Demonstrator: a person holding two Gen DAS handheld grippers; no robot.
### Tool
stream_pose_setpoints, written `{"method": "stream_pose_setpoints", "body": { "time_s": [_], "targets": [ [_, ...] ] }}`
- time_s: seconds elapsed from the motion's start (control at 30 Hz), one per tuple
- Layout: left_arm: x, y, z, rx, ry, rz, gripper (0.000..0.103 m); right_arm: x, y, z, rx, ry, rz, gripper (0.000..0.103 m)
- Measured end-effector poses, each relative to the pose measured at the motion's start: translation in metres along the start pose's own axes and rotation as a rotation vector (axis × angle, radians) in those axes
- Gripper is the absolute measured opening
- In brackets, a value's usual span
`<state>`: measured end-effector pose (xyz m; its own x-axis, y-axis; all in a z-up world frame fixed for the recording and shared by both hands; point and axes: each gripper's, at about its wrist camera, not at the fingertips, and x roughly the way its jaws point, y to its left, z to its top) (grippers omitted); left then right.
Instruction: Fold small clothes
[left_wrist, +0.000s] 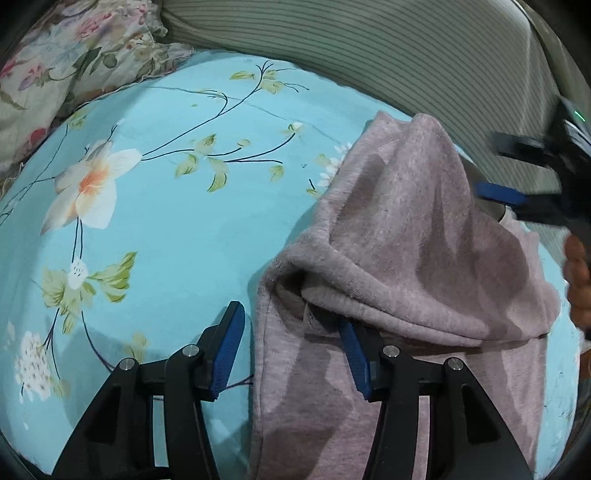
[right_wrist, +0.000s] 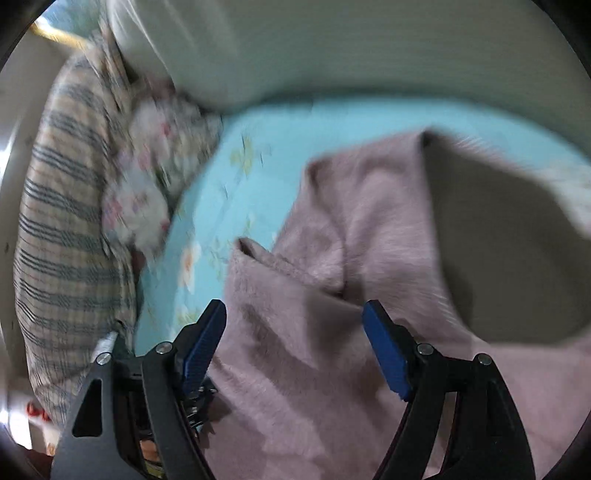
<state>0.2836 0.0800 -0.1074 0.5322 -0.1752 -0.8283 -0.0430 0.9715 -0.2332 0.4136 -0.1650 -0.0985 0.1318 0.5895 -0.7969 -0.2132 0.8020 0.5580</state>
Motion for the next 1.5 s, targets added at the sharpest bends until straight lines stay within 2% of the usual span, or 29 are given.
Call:
{"method": "stream_pose_setpoints", "body": {
  "time_s": [0.07,0.13,0.17,0.23,0.3,0.4,0.43,0.47,0.57,0.6,0.67,0.7,0.73,0.77,0.8,0.9,0.93,1.0,1.03,1.1,1.17,1.23,1.37,1.5],
  "targets": [
    [0.003,0.003,0.001,-0.012,0.002,-0.005,0.053,0.021,0.005,0.005,-0.012,0.032,0.051,0.078],
    [0.004,0.005,0.001,-0.03,-0.002,-0.013,0.053,0.033,0.014,0.011,-0.029,0.029,0.099,0.078],
    [0.005,0.006,0.001,-0.037,-0.004,-0.015,0.053,0.04,0.022,0.018,-0.043,0.03,0.165,0.078],
    [0.004,0.008,0.002,-0.054,-0.011,-0.018,0.053,0.051,0.038,0.026,-0.073,0.034,0.223,0.078],
    [0.003,0.011,0.002,-0.063,-0.022,-0.017,0.053,0.057,0.052,0.034,-0.107,0.018,0.244,0.078],
    [-0.003,0.02,0.002,-0.095,-0.045,-0.008,0.053,0.056,0.059,0.045,-0.091,-0.024,0.277,0.078],
    [-0.004,0.025,0.002,-0.117,-0.054,-0.016,0.054,0.057,0.06,0.05,-0.078,-0.031,0.274,0.078],
    [-0.005,0.03,0.002,-0.139,-0.059,-0.025,0.055,0.058,0.059,0.053,-0.075,-0.027,0.222,0.077],
    [-0.006,0.036,0.0,-0.173,-0.061,-0.043,0.055,0.056,0.054,0.05,-0.134,0.003,-0.015,0.075],
    [-0.007,0.034,0.0,-0.164,-0.062,-0.04,0.055,0.056,0.052,0.047,-0.145,0.015,-0.054,0.071],
    [-0.009,0.031,-0.004,-0.135,-0.062,-0.044,0.053,0.055,0.043,0.043,-0.129,0.043,-0.053,0.058],
    [-0.01,0.03,-0.006,-0.121,-0.059,-0.052,0.053,0.055,0.039,0.043,-0.119,0.049,-0.052,0.042],
    [-0.01,0.03,-0.008,-0.115,-0.054,-0.059,0.053,0.058,0.037,0.043,-0.115,0.057,-0.058,0.02],
    [-0.01,0.031,-0.009,-0.112,-0.051,-0.065,0.053,0.061,0.038,0.044,-0.117,0.054,-0.065,0.01],
    [-0.009,0.032,-0.009,-0.114,-0.049,-0.068,0.053,0.061,0.039,0.044,-0.121,0.036,-0.066,0.009],
    [-0.011,0.032,-0.009,-0.124,-0.045,-0.067,0.053,0.052,0.052,0.046,-0.128,-0.105,0.074,0.008],
    [-0.012,0.031,-0.009,-0.122,-0.043,-0.061,0.053,0.047,0.058,0.046,-0.134,-0.161,0.069,0.008],
    [-0.013,0.03,-0.009,-0.118,-0.037,-0.047,0.053,0.043,0.061,0.044,-0.138,-0.192,0.001,0.011],
    [-0.015,0.029,-0.01,-0.115,-0.03,-0.044,0.053,0.041,0.061,0.043,-0.13,-0.182,-0.017,0.021],
    [-0.021,0.029,-0.013,-0.112,-0.024,-0.033,0.053,0.024,0.058,0.033,-0.12,-0.205,-0.065,0.032],
    [-0.034,0.032,-0.011,-0.12,-0.036,-0.034,0.053,-0.013,0.049,0.01,-0.114,-0.285,-0.095,0.035],
    [-0.049,0.035,-0.007,-0.134,-0.067,-0.055,0.053,-0.047,0.034,-0.013,-0.084,-0.343,-0.126,0.044],
    [-0.057,0.032,0.005,-0.13,-0.086,-0.091,0.053,-0.118,-0.01,-0.078,0.041,-0.441,-0.235,0.044],
    [-0.045,0.017,0.02,-0.065,-0.076,-0.074,0.053,-0.18,-0.061,-0.151,0.229,-0.541,-0.359,0.044]
  ]
}}
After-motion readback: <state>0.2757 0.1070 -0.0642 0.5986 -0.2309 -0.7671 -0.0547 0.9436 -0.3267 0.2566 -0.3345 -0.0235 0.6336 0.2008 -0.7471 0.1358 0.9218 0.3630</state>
